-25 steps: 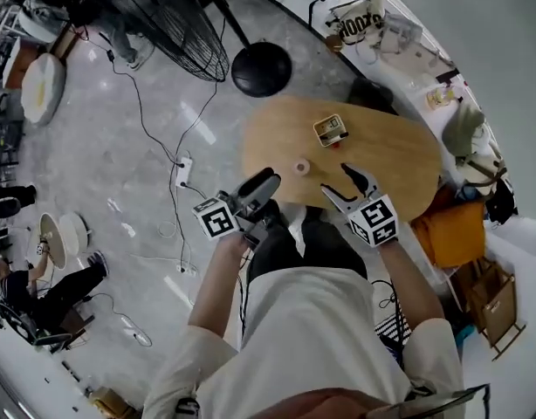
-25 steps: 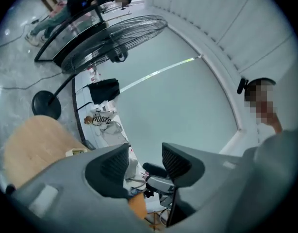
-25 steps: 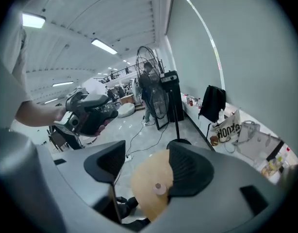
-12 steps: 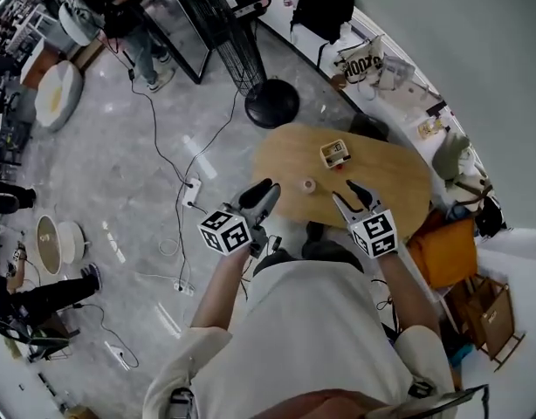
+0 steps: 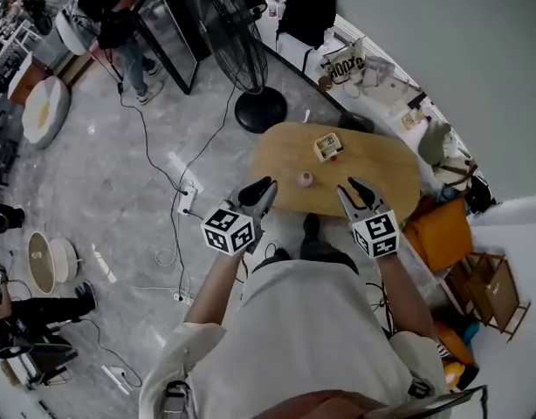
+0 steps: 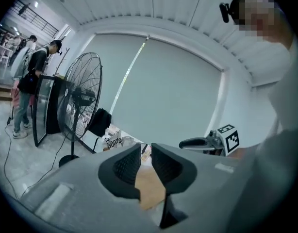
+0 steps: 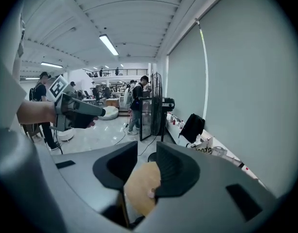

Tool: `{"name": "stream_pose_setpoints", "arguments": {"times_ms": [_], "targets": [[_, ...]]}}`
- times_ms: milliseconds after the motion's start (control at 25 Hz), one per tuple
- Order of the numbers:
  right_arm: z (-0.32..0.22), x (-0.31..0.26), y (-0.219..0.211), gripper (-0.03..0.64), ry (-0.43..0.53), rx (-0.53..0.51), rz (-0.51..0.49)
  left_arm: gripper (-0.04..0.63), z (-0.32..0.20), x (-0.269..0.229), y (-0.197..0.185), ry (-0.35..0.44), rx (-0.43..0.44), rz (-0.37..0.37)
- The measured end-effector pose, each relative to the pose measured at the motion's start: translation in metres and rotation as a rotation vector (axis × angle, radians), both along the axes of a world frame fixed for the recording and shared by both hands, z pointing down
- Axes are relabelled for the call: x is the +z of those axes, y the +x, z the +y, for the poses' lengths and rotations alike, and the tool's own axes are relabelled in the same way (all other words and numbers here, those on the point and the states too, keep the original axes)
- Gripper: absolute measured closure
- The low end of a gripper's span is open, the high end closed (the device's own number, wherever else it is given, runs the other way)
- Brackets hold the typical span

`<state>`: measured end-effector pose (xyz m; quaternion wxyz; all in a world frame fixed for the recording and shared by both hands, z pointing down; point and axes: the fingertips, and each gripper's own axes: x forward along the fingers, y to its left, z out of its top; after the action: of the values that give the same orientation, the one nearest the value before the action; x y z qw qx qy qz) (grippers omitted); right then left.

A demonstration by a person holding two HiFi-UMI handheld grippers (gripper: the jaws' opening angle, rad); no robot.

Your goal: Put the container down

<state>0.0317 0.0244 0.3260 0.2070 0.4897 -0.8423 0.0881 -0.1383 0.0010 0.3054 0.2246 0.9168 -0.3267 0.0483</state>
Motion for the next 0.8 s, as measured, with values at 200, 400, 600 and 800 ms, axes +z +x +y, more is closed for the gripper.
{"name": "stream_pose_setpoints", "arguments": {"times_ms": [200, 400, 600, 800], "targets": [[0.039, -0.003, 0.001, 0.519, 0.016, 0.040, 0.033, 0.535, 0.025, -0.004, -0.004, 0.043, 0.034, -0.017], [0.066, -0.017, 0.012, 0.561, 0.042, 0.071, 0.006, 0.551, 0.050, -0.009, 0.008, 0.051, 0.060, -0.024], [0.078, -0.024, 0.027, 0.585, 0.071, 0.052, -0.011, 0.560, 0.065, -0.017, 0.026, 0.067, 0.052, -0.029], [0.090, -0.036, 0.040, 0.605, 0.090, -0.008, -0.023, 0.569, 0.078, -0.032, 0.040, 0.078, 0.015, -0.011]]}}
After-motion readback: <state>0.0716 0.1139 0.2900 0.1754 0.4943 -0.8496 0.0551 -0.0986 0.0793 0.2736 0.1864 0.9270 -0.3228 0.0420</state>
